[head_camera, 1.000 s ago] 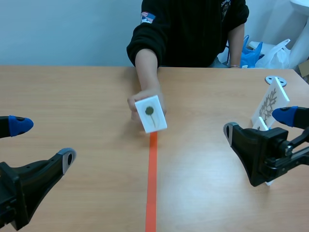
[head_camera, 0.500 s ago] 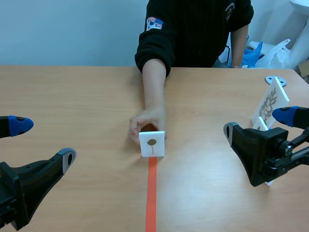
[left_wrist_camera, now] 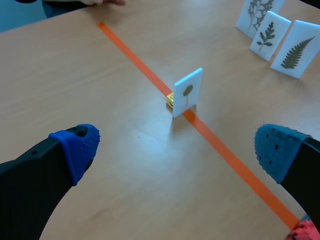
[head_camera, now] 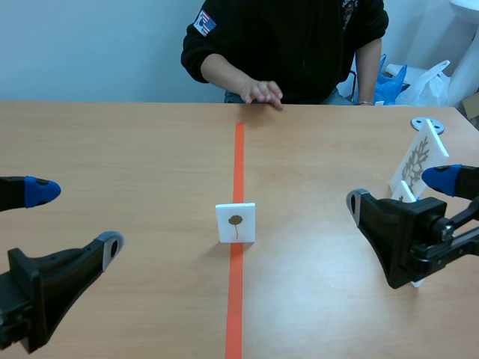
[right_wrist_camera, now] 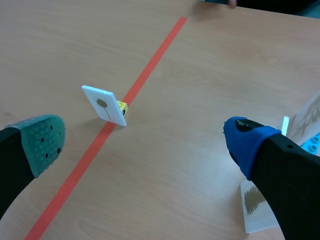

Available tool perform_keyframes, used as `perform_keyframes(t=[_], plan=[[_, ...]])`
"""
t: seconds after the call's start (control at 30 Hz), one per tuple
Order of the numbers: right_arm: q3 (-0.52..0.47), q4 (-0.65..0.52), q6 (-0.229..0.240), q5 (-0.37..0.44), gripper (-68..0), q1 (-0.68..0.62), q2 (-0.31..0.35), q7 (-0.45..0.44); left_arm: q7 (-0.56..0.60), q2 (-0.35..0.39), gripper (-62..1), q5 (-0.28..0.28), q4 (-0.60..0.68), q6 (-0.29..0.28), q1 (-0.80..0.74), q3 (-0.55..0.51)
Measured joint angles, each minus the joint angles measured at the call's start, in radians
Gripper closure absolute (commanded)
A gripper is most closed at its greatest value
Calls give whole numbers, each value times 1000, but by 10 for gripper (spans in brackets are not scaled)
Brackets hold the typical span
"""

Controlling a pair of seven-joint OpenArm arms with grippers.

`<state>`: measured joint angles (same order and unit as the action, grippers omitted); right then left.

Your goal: Sort the leaf by its shape. The table is split by an orange tape line. A compound leaf with several leaflets goes to the left side, a simple leaf with one blade goes to the right side. Return to the home posture when a red brick is placed on the table.

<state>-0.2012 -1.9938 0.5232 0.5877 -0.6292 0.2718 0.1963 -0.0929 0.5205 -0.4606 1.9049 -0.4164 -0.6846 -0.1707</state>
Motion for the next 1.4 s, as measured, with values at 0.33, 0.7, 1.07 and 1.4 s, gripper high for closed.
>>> perform_keyframes(t=[0.33,0.7,1.07,1.4], plan=[[0,0,-4,-11,-679,0,0,0,-2,0,-623,19,-85,-49,121,53],[0,0,-7,-14,-679,0,0,0,105,0,-623,85,-344,-93,361,290],[0,0,-8,-34,-679,0,0,0,277,-86,-623,259,-642,-93,599,505],[0,0,-8,-48,-679,0,0,0,412,-217,-623,337,-893,0,772,631]])
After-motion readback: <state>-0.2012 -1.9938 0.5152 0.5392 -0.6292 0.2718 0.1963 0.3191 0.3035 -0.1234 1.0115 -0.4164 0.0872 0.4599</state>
